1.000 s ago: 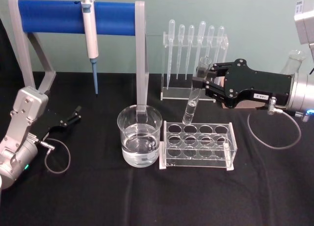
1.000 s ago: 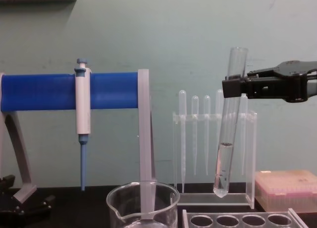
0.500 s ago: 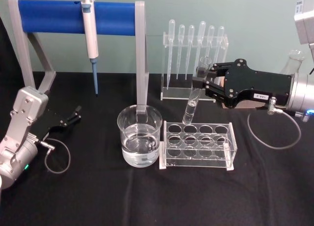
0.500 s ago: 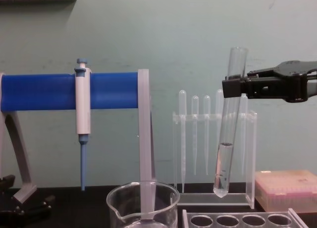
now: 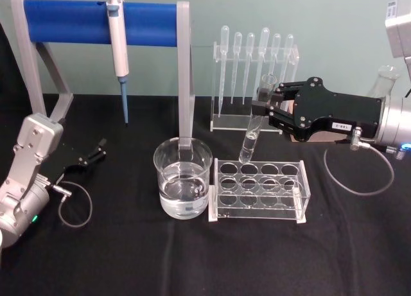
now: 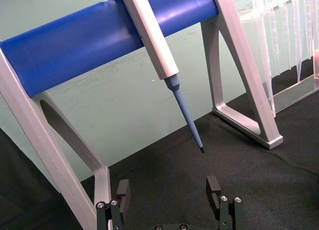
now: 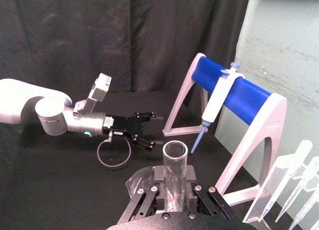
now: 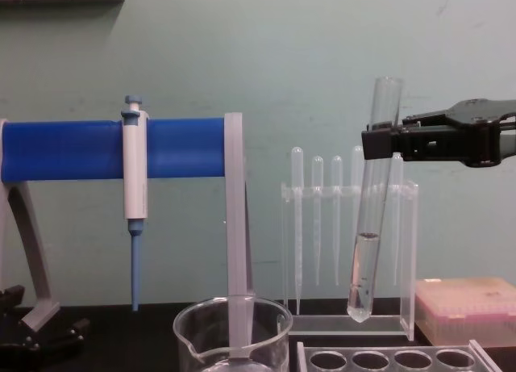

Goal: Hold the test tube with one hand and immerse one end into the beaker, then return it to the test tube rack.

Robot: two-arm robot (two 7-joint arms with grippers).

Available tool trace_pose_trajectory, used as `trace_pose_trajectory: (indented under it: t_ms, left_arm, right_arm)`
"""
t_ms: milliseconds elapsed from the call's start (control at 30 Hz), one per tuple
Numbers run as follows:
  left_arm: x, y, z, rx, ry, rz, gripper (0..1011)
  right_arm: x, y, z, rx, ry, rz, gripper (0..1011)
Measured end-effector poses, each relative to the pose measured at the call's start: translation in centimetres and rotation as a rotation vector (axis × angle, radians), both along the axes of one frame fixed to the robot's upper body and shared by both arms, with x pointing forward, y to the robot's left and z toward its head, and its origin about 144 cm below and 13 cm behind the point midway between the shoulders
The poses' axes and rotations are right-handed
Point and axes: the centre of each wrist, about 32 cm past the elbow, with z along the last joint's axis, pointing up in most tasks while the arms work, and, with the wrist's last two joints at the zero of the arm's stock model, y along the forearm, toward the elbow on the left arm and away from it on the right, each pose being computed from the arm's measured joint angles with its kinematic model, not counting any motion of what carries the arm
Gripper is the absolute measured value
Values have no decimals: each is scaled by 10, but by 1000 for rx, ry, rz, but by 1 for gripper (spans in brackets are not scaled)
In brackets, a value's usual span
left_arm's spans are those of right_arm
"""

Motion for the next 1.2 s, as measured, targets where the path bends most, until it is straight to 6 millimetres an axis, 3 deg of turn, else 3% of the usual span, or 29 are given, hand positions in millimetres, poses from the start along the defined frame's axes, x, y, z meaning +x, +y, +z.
trace_pose_trajectory:
  t_ms: [1200]
  left_arm:
    - [0,0,0,0,0,0,1000]
  right_arm:
    - [3,3,6,5,-30,12,238]
